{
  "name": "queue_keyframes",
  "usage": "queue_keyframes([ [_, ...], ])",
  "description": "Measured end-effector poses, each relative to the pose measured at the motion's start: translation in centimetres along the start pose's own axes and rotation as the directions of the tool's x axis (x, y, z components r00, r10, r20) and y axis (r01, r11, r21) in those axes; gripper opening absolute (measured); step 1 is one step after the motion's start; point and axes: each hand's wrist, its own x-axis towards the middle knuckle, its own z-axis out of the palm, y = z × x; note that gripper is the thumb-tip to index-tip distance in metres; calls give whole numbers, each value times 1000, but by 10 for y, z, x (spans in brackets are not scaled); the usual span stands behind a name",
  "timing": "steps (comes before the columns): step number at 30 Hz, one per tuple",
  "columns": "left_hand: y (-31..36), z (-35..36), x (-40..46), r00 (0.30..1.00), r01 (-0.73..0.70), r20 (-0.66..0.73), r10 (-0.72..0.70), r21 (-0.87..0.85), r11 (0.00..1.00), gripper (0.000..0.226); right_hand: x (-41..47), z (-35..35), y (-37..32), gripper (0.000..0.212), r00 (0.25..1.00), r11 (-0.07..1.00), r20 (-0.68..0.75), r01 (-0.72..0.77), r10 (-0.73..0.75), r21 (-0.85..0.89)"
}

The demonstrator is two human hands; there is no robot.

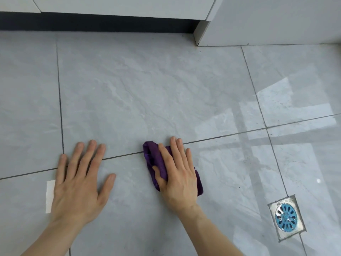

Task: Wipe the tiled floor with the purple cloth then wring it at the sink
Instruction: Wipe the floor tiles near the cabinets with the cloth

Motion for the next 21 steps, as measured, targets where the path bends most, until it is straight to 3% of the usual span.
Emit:
queue_keyframes([
  [11,3,6,-2,994,3,-112,-9,-49,999,80,0,0,0,53,998,998,-35,-53,53,26],
  [21,0,6,-5,998,1,-66,-3,-21,1000,79,-10,0,-4,53,967,969,-77,-237,241,64],
])
